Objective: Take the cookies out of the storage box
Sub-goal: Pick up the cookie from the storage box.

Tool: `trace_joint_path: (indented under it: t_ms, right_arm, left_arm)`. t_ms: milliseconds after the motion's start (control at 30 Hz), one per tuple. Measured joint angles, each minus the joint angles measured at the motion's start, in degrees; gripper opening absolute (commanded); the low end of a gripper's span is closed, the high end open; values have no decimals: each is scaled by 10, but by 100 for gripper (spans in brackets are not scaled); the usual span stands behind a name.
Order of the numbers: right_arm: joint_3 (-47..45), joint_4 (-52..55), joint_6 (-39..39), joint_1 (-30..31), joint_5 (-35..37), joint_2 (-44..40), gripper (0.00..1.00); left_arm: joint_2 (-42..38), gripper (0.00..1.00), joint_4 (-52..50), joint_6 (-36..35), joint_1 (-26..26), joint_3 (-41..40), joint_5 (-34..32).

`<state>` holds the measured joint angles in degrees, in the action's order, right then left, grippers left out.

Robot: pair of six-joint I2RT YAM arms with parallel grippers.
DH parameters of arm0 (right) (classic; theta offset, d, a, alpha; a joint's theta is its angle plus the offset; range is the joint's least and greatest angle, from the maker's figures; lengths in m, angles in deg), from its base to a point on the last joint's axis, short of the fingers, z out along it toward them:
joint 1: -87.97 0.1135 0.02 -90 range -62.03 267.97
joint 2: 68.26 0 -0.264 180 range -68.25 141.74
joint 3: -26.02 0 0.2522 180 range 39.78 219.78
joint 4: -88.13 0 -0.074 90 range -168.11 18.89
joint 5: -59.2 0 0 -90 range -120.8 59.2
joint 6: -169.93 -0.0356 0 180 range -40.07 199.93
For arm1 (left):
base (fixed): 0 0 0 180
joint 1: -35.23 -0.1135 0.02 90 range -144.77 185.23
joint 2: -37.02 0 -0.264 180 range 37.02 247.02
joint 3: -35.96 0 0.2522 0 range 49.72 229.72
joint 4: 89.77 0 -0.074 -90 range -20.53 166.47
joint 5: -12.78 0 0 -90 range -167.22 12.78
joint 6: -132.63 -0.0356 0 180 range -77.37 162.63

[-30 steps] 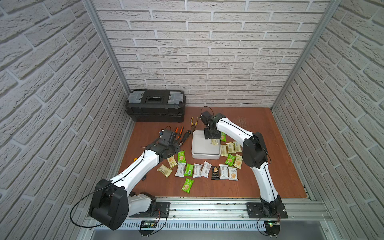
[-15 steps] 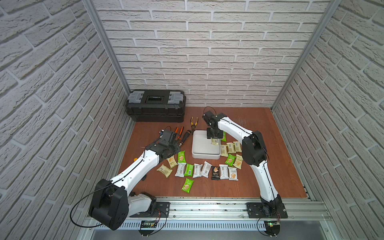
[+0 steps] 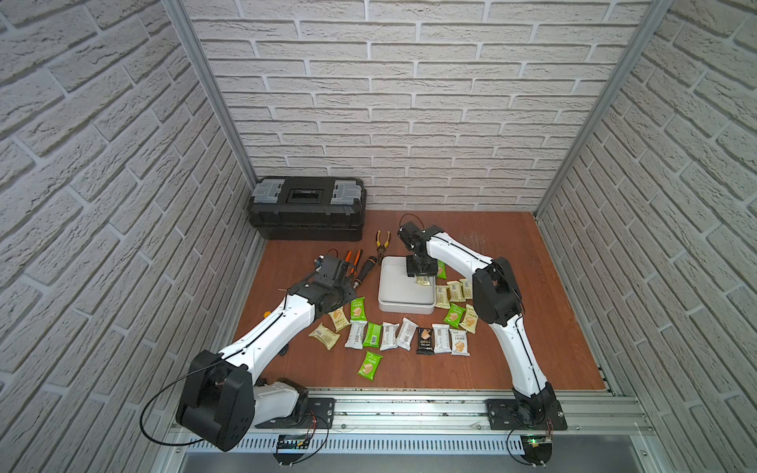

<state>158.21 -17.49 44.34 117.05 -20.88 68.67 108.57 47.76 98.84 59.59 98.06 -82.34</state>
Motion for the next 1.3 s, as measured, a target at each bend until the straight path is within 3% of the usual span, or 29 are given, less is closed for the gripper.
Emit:
trace_joint_path:
  t_ms: [367, 800, 1300]
  right_arm:
    - [-2, -24, 0, -2, -36, 5, 52]
    - [-2, -26, -1, -1, -33, 6, 36]
    - [-3, -25, 18, 3, -60, -23, 31]
  left_arm:
    - [0, 43, 0, 0, 0, 0, 0]
    - [0, 42, 0, 0, 0, 0, 0]
    - [-11, 42, 0, 1, 0, 0, -16]
